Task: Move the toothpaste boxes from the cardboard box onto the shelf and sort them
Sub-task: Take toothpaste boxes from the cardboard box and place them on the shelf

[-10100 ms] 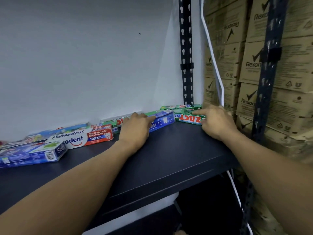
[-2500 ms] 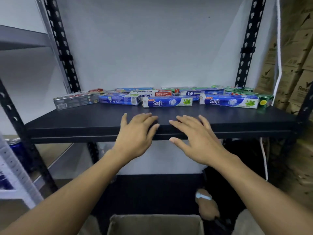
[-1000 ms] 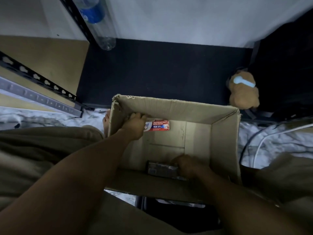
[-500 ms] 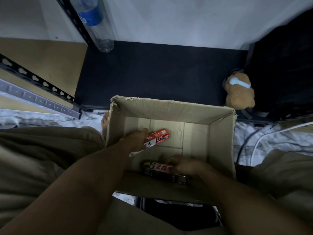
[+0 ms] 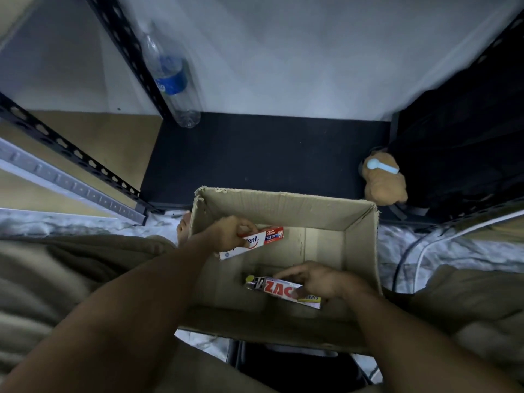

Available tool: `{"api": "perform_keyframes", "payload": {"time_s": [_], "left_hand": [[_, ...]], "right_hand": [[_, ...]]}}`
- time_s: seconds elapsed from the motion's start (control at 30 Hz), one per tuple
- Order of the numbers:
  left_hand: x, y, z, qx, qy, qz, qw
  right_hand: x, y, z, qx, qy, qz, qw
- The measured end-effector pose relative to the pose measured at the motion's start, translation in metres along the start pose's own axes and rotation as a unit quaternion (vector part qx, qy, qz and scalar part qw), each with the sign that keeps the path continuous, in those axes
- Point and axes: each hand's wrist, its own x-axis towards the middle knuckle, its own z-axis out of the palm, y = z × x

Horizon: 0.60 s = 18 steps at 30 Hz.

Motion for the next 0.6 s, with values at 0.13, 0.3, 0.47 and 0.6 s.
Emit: {"api": "perform_keyframes", "payload": {"time_s": [0.13, 0.3, 0.47, 0.6], "left_hand": [[-0.014, 0.028, -0.021, 0.036, 0.006, 0.032, 0.999], [-0.043, 0.069, -0.052, 0.046, 0.007, 0.063, 0.997], [-0.086, 0.105, -0.078, 0.069, 0.113, 0.104, 0.986], [-0.129, 0.140, -0.094, 0.029, 0.195, 0.131, 0.972]], "right_hand": [[-0.023, -0.017, -0.016, -0.027, 0.054, -0.051, 0.997], [-0.072, -0.045, -0.036, -0.054, 0.131, -0.117, 0.983], [-0.138, -0.082, -0.048, -0.068, 0.198, -0.170, 0.963], [-0.190, -0.104, -0.051, -0.097, 0.264, -0.204, 0.937]]}}
